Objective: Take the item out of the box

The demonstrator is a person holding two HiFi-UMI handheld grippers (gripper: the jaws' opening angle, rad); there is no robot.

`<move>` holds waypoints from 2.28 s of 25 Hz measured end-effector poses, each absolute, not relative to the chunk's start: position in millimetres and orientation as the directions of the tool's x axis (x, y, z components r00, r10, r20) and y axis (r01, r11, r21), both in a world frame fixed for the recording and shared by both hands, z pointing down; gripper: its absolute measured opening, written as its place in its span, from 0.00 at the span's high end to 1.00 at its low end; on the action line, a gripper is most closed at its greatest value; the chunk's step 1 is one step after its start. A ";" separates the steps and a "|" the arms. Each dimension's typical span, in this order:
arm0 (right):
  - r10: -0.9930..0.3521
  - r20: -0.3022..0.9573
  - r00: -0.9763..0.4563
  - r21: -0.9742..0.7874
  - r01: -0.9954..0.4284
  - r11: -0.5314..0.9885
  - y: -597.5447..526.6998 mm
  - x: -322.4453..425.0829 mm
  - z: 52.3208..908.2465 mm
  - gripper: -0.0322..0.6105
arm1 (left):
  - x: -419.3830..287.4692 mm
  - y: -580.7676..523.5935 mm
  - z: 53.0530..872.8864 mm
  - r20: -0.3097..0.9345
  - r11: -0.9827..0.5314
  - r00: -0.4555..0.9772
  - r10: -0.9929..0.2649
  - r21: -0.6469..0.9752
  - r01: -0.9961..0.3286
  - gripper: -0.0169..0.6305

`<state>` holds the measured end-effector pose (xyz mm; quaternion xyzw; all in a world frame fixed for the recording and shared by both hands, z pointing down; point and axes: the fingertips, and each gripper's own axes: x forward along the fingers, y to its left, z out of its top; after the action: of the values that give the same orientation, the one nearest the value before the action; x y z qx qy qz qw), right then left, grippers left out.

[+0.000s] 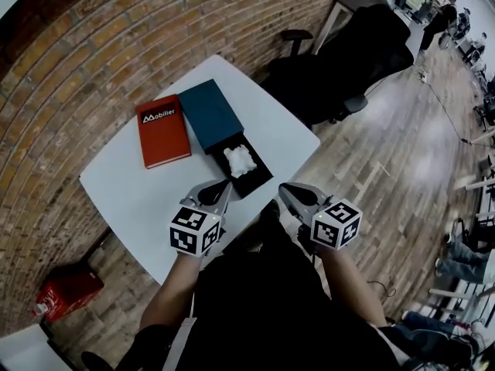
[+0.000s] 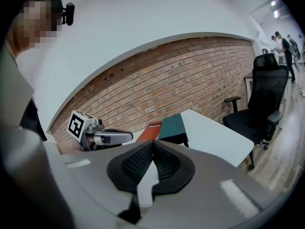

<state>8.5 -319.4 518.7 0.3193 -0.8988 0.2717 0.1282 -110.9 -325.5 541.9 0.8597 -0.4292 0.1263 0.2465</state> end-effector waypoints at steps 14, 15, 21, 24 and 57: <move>-0.415 0.374 -0.830 -0.488 -0.556 0.672 -401.8 33.5 546.9 0.95 | -80.6 -391.1 619.3 0.673 -0.478 0.466 -0.575 0.186 -0.858 0.97; -0.406 0.376 -0.833 -0.495 -0.551 0.671 -403.5 35.5 550.6 0.95 | -78.1 -392.2 626.3 0.688 -0.481 0.460 -0.561 0.182 -0.858 0.97; -0.404 0.384 -0.831 -0.531 -0.556 0.640 -416.7 53.7 566.3 0.95 | -76.1 -399.3 661.9 0.779 -0.502 0.399 -0.484 0.126 -0.855 0.92; -0.408 0.384 -0.828 -0.536 -0.560 0.631 -423.0 58.4 568.5 0.95 | -78.8 -404.2 674.3 0.813 -0.521 0.370 -0.451 0.097 -0.848 0.86; -0.450 0.415 -0.790 -0.544 -0.613 0.573 -413.6 76.9 568.2 0.95 | -78.4 -400.3 749.0 0.956 -0.711 0.205 -0.212 -0.007 -0.703 0.71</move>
<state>76.9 -413.6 568.2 0.3023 -0.8792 0.3495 0.1161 -78.4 -400.3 749.0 0.7433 -0.3075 0.5506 0.2231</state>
